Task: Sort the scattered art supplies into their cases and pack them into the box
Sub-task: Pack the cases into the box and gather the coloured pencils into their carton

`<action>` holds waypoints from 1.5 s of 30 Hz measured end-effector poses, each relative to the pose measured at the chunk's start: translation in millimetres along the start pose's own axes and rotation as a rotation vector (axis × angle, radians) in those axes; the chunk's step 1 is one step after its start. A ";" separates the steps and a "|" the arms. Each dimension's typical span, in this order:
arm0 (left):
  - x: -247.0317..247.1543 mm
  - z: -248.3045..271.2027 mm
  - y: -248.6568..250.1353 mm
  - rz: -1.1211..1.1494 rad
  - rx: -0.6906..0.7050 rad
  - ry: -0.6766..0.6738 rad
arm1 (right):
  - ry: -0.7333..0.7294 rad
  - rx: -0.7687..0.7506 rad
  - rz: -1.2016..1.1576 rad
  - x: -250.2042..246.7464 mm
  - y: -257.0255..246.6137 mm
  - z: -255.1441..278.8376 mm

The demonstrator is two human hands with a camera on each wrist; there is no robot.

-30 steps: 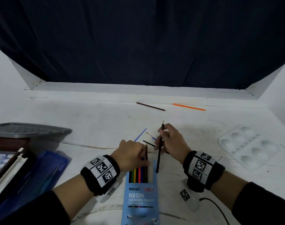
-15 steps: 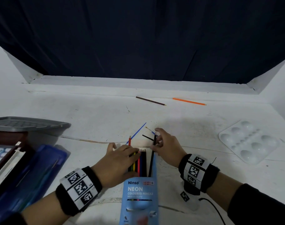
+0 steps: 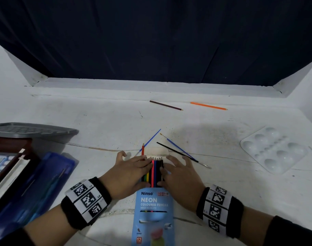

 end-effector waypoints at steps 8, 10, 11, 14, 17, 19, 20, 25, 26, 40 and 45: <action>-16.4 -17.0 -0.6 -0.006 0.020 -0.095 | -0.097 -0.070 -0.452 -18.3 15.6 6.5; -24.9 -26.2 -2.0 0.030 0.008 -0.134 | 0.025 -0.032 -0.625 -17.6 27.7 3.3; -28.9 -31.6 -3.6 0.035 0.004 -0.155 | 0.114 -0.007 -0.696 -16.7 35.5 1.2; -42.0 -52.6 -7.0 0.074 0.006 -0.140 | 0.336 0.080 -0.811 -25.3 66.0 -7.6; -59.1 -83.2 -11.7 0.112 0.015 0.025 | 0.409 0.209 -0.848 -41.4 105.0 -17.8; -70.6 -109.2 -19.7 0.167 -0.001 0.094 | 0.480 0.304 -0.836 -47.8 136.8 -26.1; -75.9 -124.1 -24.6 0.175 -0.005 0.114 | 0.510 0.347 -0.805 -50.0 153.0 -30.6; -73.0 -201.6 -50.9 0.107 -0.096 0.041 | 0.420 0.505 -0.512 -37.1 235.8 -56.7; -67.8 -216.6 -55.1 0.086 -0.115 0.005 | 0.358 0.528 -0.455 -34.0 250.6 -61.7; -32.3 -286.0 -63.9 -0.057 -0.159 -0.151 | -0.132 0.573 -0.026 1.9 308.6 -80.7; -54.8 -281.9 -52.3 -0.221 -0.181 -0.211 | -0.190 0.557 0.176 -8.8 288.6 -77.1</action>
Point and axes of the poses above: each hand's wrist, its own z-axis away from the middle knuckle, its own x-axis out of the palm, y = z × x, the point moved 2 cm from there along -z, towards the middle knuckle, and after that the axes turned 7 degrees about -x, right-handed, at the moved point
